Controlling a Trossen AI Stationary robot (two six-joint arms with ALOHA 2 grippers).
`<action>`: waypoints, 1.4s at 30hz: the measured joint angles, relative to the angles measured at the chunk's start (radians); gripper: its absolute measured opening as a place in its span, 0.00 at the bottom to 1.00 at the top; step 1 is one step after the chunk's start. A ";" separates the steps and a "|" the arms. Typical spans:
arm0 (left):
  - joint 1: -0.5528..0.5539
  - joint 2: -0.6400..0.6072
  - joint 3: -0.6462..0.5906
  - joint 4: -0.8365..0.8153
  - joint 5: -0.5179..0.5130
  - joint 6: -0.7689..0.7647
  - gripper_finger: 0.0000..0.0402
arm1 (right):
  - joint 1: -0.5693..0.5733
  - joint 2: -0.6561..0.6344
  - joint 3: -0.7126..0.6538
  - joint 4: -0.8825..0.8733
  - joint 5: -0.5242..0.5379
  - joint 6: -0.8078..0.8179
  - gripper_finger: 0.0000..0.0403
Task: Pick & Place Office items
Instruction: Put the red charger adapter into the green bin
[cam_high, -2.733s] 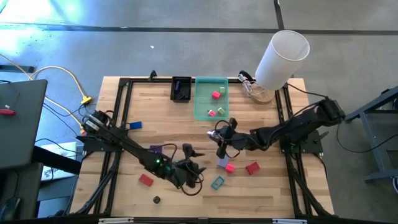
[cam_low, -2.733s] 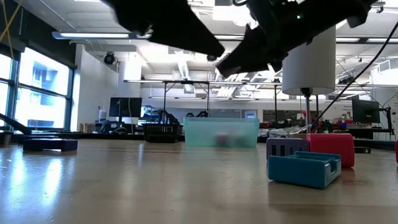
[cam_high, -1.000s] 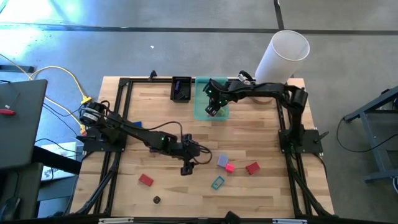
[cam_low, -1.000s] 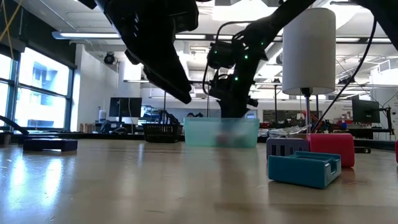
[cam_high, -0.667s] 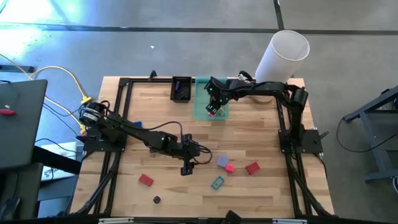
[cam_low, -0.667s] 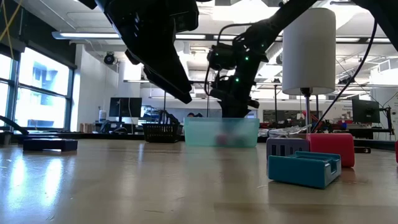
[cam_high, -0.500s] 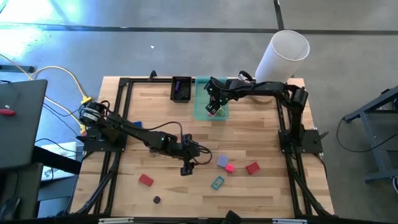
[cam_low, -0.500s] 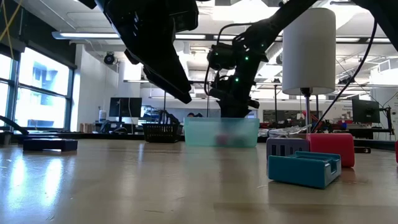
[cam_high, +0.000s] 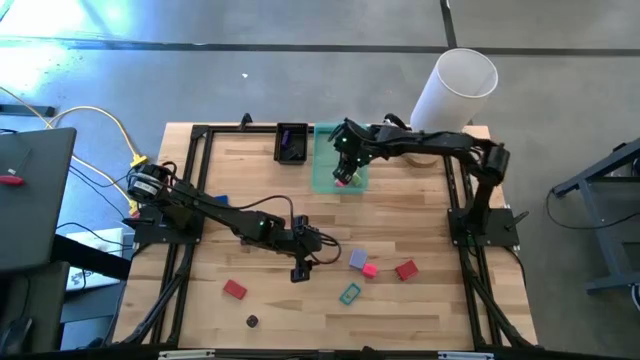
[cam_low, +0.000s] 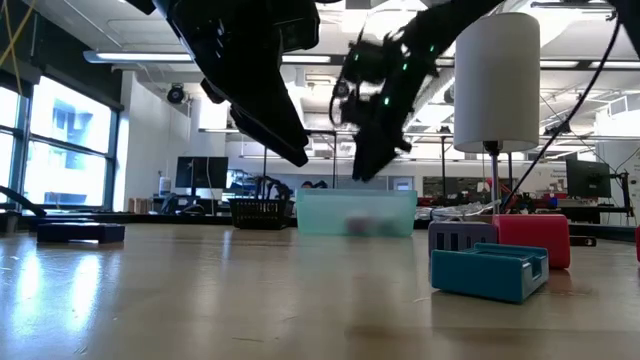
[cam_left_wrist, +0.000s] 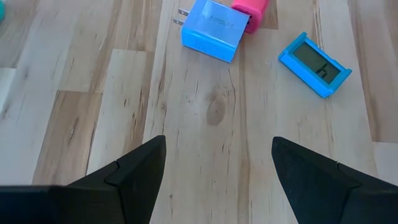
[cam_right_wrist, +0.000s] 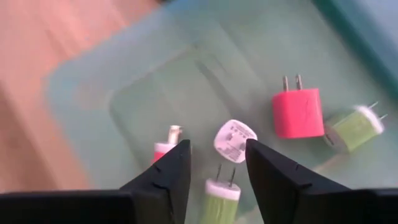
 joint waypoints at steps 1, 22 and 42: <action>0.000 0.000 0.000 0.000 0.000 0.000 0.70 | 0.011 -0.023 0.000 -0.007 0.000 -0.004 0.34; 0.000 0.000 0.000 0.005 -0.020 -0.040 0.70 | 0.495 -0.369 0.000 -0.293 -0.001 0.221 0.33; -0.002 0.000 0.000 0.005 -0.023 -0.040 0.70 | 0.643 -0.318 0.000 -0.144 0.259 0.153 0.44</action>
